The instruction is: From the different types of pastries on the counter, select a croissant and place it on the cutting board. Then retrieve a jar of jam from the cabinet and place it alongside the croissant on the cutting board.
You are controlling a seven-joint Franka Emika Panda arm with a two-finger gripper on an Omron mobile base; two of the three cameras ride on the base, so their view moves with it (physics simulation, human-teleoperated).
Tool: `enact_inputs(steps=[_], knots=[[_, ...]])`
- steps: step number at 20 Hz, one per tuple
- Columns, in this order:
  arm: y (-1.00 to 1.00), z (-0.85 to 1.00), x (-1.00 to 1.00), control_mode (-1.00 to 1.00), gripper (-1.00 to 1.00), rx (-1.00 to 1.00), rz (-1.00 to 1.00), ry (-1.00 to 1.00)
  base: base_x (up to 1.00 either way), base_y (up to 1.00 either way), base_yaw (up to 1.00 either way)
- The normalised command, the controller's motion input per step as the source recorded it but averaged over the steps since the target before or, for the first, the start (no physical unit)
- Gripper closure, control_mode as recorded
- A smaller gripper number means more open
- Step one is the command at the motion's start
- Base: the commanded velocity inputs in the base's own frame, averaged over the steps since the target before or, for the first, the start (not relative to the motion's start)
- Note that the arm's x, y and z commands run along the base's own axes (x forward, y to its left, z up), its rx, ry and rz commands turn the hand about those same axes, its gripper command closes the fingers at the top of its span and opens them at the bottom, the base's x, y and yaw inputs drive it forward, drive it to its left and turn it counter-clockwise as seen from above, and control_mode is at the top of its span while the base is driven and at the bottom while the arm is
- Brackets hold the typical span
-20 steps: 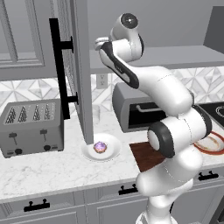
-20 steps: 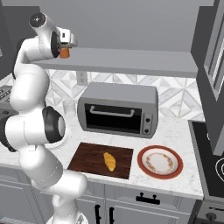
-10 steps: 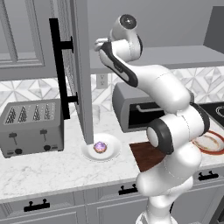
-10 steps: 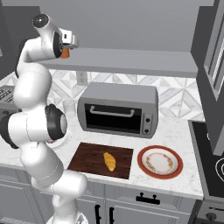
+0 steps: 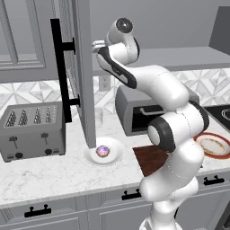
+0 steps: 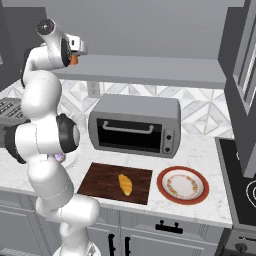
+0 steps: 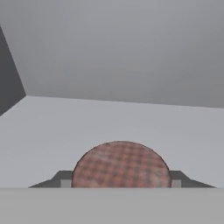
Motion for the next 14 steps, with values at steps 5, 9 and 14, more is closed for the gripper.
enact_inputs(steps=[5, 9, 14], knots=[[0.03, 0.0, 0.07, -1.0, 1.0, 0.0, 0.0, 0.0, 0.0, 0.0, 0.0], [0.0, 0.28, -0.63, -1.0, 1.0, 0.0, 0.0, -0.21, 0.0, 0.0, 0.0], [0.0, 0.4, -0.81, -1.0, 1.0, 0.0, 0.0, -0.28, 0.0, 0.0, 0.0]])
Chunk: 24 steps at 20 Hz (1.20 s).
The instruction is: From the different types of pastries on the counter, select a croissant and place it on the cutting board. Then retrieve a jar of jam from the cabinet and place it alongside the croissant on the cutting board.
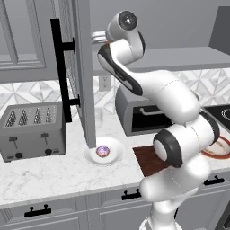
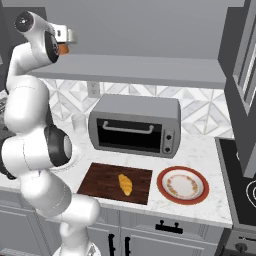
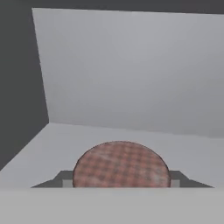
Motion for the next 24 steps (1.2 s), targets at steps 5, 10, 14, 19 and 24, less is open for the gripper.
enact_inputs(steps=[5, 10, 14, 19, 24], knots=[[-0.08, 0.2, -0.8, -1.0, 1.0, 0.0, -0.09, -0.27, 0.0, 0.0, 0.0], [-0.37, 0.02, -0.87, -1.0, 1.0, 0.0, -0.23, -0.3, 0.0, 0.0, 0.0], [-0.4, 0.0, -0.91, -1.0, 1.0, 0.0, -0.24, -0.28, 0.0, 0.0, 0.0], [-0.56, -0.17, -1.0, -1.0, 1.0, -0.01, -0.39, -0.07, 0.0, 0.0, 0.0], [-0.48, -0.51, -0.75, -1.0, 1.0, 0.01, -0.49, 0.08, 0.0, 0.0, 0.0]])
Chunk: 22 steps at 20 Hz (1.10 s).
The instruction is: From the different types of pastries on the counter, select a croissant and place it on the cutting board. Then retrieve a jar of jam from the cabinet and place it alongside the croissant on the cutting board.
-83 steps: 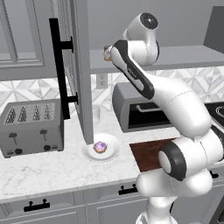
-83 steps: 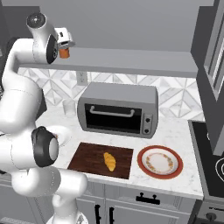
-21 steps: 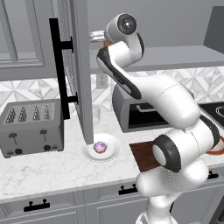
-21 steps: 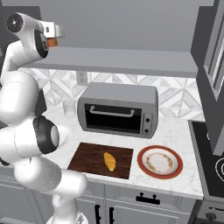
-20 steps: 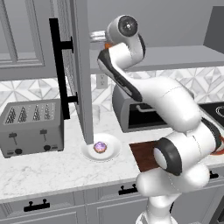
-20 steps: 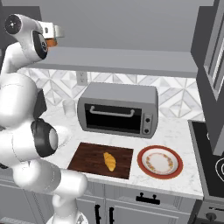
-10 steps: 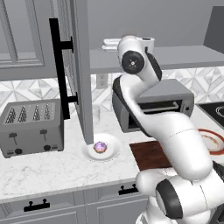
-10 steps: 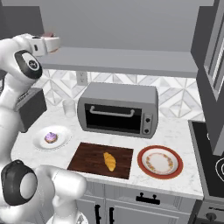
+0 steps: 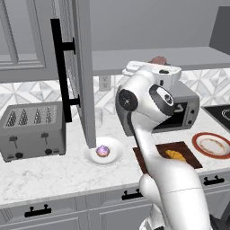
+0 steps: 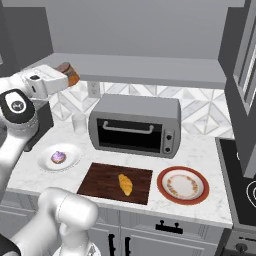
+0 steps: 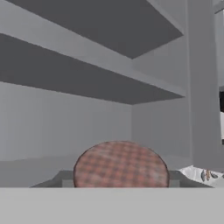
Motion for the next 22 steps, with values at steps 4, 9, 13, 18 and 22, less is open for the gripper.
enact_inputs(steps=[4, 9, 13, 18, 22], knots=[[-0.26, -0.48, -0.59, -1.0, 1.0, 0.09, -0.5, 0.06, 0.0, 0.0, 0.0], [-0.19, -0.56, -0.39, -1.0, 1.0, 0.29, -0.45, 0.01, 0.0, 0.0, 0.0], [-0.46, -0.98, -0.18, -1.0, 1.0, 0.52, -0.17, -0.04, 0.0, 0.0, 0.0], [-0.33, -0.65, -0.04, -1.0, 1.0, 0.29, 0.0, -0.05, 0.0, 0.0, 0.0], [0.0, -0.23, 0.0, -1.0, 1.0, 0.0, 0.0, 0.0, 0.0, 0.0, 0.0]])
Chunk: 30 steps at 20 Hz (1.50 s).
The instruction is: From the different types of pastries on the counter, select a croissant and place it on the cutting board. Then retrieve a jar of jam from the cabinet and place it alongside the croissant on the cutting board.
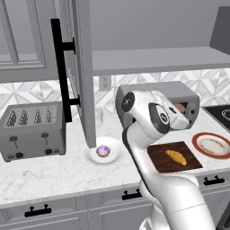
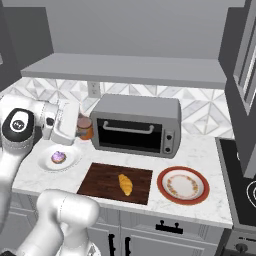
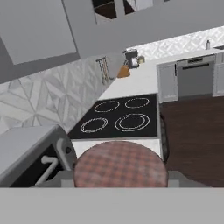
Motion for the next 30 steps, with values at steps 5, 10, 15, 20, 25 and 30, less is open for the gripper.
enact_inputs(steps=[5, 10, 15, 20, 25, 30], knots=[[0.02, -1.0, 0.0, -1.0, 1.0, 0.07, 0.0, 0.13, 0.0, 0.0, 0.0], [0.0, -1.0, 0.0, -1.0, 1.0, 0.24, 0.03, 0.19, 0.0, 0.0, 0.0], [-0.01, -0.85, 0.11, -1.0, 1.0, 0.16, 0.04, 0.2, 0.0, 0.0, 0.0], [0.0, -0.61, 0.22, -1.0, 1.0, -0.22, -0.01, -0.05, 0.0, 0.0, 0.0], [0.0, -0.24, 0.07, -1.0, 1.0, -0.15, -0.01, -0.03, 0.0, 0.0, 0.0], [-0.03, -0.1, 0.0, -1.0, 1.0, -0.02, 0.0, -0.06, 0.0, 0.0, 0.0]])
